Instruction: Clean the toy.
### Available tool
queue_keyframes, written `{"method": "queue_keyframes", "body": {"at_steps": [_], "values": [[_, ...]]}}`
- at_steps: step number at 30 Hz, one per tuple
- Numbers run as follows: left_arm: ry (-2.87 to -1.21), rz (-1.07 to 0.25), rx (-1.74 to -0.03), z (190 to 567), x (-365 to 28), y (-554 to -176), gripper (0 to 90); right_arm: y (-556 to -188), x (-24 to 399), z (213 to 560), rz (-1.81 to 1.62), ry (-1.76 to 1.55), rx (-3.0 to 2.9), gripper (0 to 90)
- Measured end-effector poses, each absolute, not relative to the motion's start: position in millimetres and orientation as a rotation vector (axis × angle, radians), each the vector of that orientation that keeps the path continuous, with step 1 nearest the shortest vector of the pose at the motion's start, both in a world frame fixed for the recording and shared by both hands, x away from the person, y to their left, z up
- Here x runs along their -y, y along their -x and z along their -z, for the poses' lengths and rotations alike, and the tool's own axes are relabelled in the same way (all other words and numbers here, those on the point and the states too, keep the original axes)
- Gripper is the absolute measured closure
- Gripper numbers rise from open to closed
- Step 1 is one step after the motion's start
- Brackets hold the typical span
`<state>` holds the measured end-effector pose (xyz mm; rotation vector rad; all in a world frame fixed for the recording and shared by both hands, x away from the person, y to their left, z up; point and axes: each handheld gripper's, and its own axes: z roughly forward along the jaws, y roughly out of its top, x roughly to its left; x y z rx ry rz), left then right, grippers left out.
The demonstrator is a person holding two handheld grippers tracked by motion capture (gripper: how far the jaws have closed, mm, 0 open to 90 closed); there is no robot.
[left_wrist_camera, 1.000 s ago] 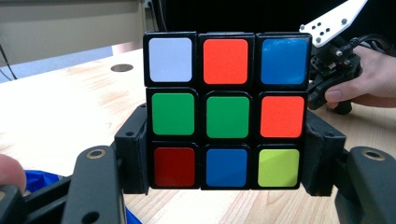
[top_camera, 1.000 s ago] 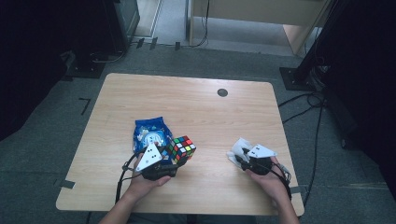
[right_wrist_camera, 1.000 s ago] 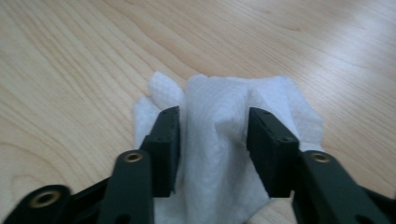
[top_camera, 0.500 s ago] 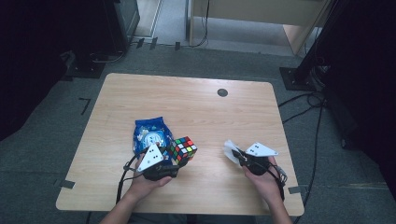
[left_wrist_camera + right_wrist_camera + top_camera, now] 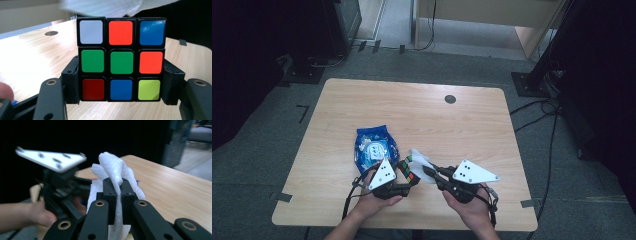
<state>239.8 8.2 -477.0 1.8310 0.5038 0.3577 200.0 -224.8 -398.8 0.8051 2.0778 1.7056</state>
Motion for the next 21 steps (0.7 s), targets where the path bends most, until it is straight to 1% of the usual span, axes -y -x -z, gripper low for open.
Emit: {"method": "queue_keyframes", "body": {"at_steps": [5, 10, 21], "values": [[-1.826, -0.357, -0.469, 475.5, -0.4, -231.8, 34.1, -203.5, 217.1, 409.3, -1.688, -0.817, -2.080, 87.3], [-1.822, -0.355, -0.459, 474.9, 0.5, -230.2, 34.1, -208.3, 219.4, 419.0, -1.685, -0.866, -2.084, 87.2], [-1.819, -0.377, -0.442, 473.5, -0.8, -228.1, 34.3, -218.8, 230.6, 427.7, -1.635, -0.960, -2.045, 86.9]]}}
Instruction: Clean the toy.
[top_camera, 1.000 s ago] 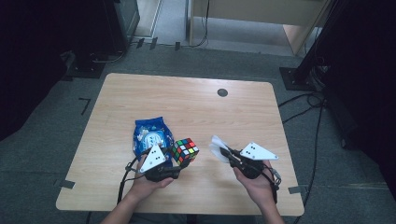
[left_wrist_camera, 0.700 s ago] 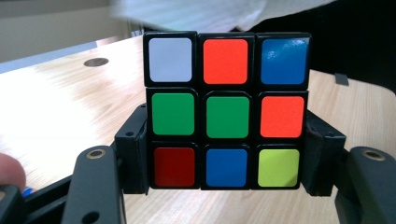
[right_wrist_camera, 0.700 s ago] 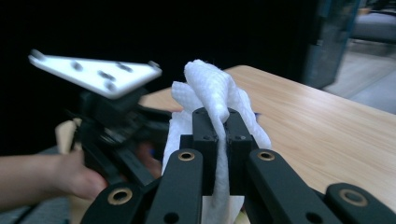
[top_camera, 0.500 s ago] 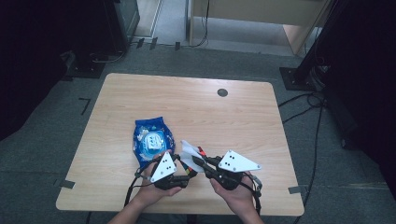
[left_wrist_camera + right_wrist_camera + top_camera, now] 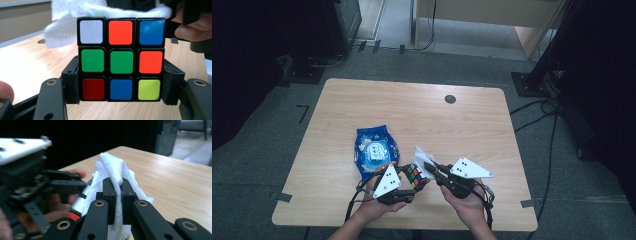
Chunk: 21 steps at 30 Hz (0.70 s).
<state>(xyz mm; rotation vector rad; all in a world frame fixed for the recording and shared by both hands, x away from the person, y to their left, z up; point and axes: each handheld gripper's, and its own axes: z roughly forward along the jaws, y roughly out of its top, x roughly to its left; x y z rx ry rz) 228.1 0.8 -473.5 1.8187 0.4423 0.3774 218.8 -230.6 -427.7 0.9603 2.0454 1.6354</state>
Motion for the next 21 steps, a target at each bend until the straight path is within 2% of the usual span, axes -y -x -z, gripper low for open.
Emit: {"method": "queue_keyframes", "body": {"at_steps": [10, 14, 21], "values": [[-1.807, -0.392, -0.460, 470.1, -8.7, -233.3, 34.2, -238.8, 256.3, 457.2, -1.446, -1.160, -2.029, 86.9], [-1.817, -0.390, -0.484, 473.4, -9.7, -237.0, 34.3, -230.2, 258.2, 438.2, -1.534, -1.124, -1.988, 86.9], [-1.859, -0.414, -0.455, 476.9, 0.1, -231.5, 34.2, -202.8, 233.9, 400.5, -1.702, -0.940, -1.982, 86.8]]}}
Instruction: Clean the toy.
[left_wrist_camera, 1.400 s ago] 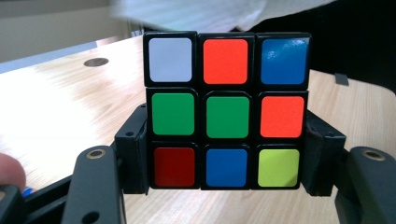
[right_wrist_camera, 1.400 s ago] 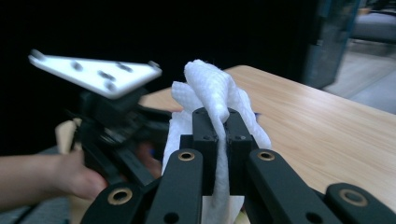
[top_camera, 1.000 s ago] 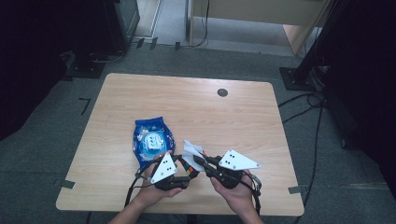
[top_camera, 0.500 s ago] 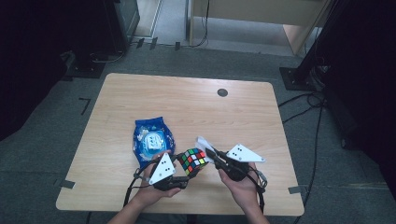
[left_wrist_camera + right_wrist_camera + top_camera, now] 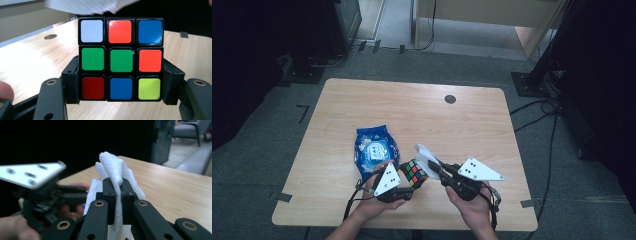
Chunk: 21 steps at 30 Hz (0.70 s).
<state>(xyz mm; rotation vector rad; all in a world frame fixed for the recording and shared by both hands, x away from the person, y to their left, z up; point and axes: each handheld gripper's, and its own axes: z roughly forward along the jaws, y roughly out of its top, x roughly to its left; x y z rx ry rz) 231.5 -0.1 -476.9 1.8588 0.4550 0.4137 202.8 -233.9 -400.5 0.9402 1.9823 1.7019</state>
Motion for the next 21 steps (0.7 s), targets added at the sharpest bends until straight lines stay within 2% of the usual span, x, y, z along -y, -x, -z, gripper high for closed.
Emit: {"method": "queue_keyframes", "body": {"at_steps": [21], "values": [[-1.807, -0.383, -0.416, 469.8, -0.1, -226.0, 34.2, -210.3, 227.7, 423.4, -1.654, -0.962, -2.013, 86.4]]}}
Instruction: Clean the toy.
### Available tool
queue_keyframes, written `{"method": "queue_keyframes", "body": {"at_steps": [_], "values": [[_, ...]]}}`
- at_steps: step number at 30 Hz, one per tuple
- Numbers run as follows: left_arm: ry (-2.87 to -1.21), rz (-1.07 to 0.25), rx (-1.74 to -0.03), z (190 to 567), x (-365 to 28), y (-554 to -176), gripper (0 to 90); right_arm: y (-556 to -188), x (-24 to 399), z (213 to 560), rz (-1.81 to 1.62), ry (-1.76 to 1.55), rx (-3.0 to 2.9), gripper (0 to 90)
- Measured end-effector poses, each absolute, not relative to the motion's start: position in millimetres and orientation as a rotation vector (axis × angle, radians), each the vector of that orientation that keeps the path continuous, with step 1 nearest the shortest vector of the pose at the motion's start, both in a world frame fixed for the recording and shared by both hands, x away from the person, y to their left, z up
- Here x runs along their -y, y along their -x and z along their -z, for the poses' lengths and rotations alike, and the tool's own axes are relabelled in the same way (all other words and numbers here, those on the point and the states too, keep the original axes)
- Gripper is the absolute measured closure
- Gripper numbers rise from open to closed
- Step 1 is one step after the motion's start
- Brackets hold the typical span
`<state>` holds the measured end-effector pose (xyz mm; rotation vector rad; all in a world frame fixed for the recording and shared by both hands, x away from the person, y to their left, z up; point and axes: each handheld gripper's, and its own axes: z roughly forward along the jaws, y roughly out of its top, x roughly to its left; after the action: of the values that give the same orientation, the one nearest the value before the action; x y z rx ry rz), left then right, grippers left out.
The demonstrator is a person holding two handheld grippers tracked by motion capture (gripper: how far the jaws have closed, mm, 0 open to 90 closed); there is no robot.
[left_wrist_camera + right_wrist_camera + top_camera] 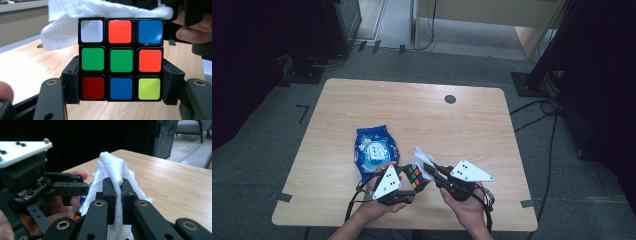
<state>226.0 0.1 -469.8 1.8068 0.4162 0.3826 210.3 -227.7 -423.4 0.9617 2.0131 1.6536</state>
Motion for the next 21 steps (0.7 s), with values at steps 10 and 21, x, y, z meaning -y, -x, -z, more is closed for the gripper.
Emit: {"method": "queue_keyframes", "body": {"at_steps": [10, 21], "values": [[-1.778, -0.381, -0.437, 465.7, -7.5, -230.7, 34.2, -229.4, 251.6, 450.6, -1.437, -1.060, -2.008, 86.1], [-1.770, -0.384, -0.485, 465.7, -17.9, -240.2, 34.2, -249.8, 309.9, 474.6, -1.345, -1.305, -1.857, 86.0]]}}
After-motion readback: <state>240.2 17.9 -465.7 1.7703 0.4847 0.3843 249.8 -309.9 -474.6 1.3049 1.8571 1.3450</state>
